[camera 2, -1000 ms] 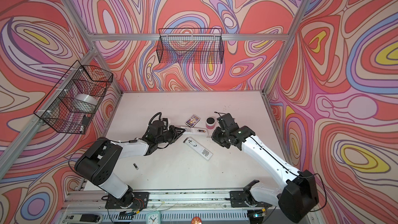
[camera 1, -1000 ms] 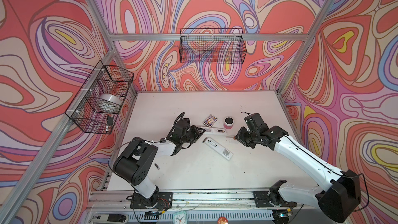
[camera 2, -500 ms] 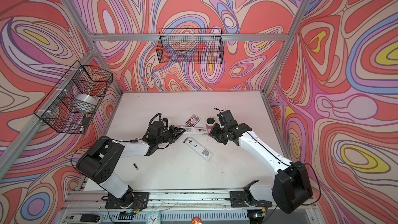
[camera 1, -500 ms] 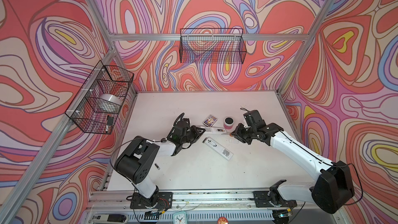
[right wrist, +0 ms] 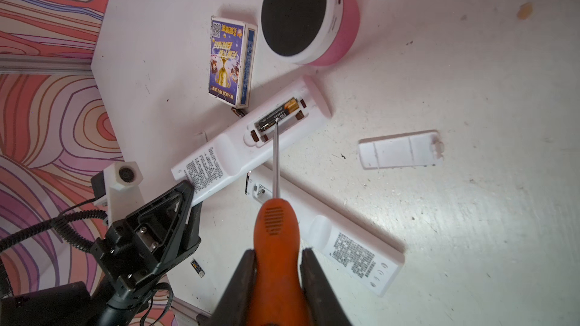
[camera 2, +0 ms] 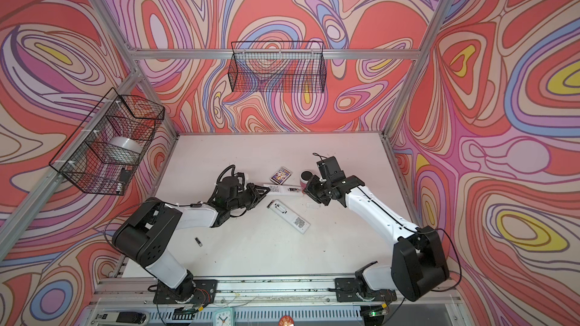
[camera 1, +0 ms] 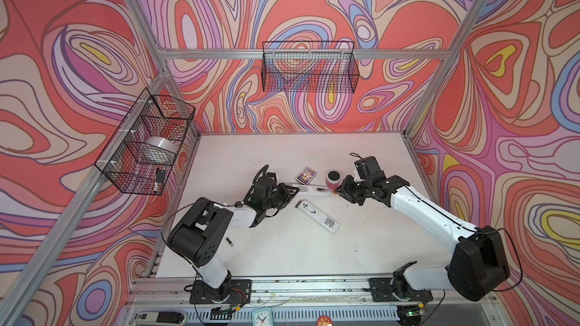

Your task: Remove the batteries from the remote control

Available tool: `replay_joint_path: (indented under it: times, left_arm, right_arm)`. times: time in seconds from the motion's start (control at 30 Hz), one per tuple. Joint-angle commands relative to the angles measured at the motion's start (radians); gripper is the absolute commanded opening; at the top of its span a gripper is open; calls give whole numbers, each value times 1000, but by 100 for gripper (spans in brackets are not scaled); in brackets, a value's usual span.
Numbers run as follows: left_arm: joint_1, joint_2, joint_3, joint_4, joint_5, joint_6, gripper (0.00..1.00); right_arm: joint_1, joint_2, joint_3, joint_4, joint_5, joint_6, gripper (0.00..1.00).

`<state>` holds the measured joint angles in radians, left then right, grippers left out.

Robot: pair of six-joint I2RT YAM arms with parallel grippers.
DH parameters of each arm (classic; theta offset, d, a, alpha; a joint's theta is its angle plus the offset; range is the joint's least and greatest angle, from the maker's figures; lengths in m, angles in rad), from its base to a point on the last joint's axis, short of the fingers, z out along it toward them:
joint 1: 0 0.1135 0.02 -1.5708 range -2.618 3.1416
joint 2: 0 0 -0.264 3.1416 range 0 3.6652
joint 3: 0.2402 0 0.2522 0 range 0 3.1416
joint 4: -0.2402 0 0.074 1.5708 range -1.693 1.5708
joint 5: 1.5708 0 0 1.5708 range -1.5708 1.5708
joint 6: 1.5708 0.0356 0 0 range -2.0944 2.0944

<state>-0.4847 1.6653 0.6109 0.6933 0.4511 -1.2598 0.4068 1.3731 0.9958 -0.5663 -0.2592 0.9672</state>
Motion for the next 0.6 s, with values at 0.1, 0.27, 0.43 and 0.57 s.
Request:
replay_joint_path:
  times: [0.1, 0.27, 0.43, 0.57]
  left_arm:
    - [-3, -19, -24, -4, -13, 21, 0]
    - [-4, -6, -16, 7, -5, 13, 0]
    - [-4, 8, -6, 12, 6, 1, 0]
    - [-3, 9, -1, 7, 8, -4, 0]
  right_arm:
    - [-5, -2, -53, 56, -14, 37, 3]
    - [-3, -1, -103, 95, 11, 94, 4]
    - [-4, -55, -188, 106, 85, 221, 3]
    - [-4, -200, -319, 111, 173, 382, 3]
